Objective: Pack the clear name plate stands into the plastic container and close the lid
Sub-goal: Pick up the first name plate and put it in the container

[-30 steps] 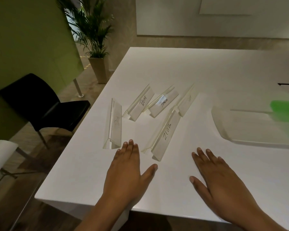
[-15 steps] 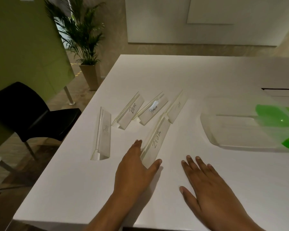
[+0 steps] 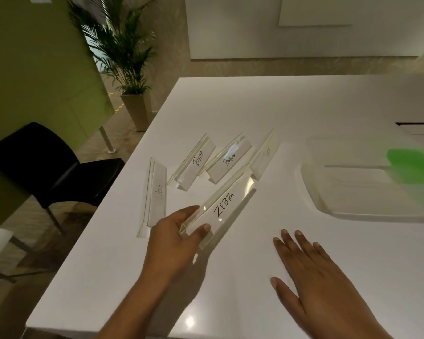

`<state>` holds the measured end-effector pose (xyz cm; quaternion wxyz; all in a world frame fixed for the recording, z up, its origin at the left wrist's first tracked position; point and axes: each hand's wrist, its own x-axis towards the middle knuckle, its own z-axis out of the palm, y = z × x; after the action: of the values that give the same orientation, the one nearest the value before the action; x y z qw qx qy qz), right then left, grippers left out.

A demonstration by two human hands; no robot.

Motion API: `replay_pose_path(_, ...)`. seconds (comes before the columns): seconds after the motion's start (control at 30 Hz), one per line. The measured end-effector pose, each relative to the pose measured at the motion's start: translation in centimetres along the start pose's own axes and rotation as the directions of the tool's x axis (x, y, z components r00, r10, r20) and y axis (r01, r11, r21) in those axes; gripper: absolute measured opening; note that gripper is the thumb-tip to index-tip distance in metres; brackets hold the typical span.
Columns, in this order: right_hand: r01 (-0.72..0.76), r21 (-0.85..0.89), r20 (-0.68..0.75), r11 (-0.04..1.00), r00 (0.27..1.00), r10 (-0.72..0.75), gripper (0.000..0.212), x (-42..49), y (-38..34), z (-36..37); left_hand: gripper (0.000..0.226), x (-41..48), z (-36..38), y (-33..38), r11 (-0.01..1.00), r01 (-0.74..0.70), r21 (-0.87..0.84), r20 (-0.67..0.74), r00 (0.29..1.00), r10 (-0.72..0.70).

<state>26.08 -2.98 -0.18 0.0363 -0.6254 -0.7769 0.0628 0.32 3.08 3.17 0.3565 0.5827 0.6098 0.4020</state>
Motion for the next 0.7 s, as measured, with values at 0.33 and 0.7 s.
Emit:
replay_pose_path(0.33, -0.102, 0.253, -0.043, 0.962, 0.992, 0.117, 0.082, 0.1, 0.3, -1.5, 0.042, 0.3, -4.5, 0.7, 0.963, 0.058, -0.265, 0.195, 0.981, -0.006)
replay_pose_path(0.7, 0.079, 0.986, -0.055, -0.144, 0.984, 0.167, 0.081, 1.8, 2.0, -3.6, 0.036, 1.2, -4.8, 2.4, 0.916, 0.027, -0.399, 0.424, 0.892, 0.158)
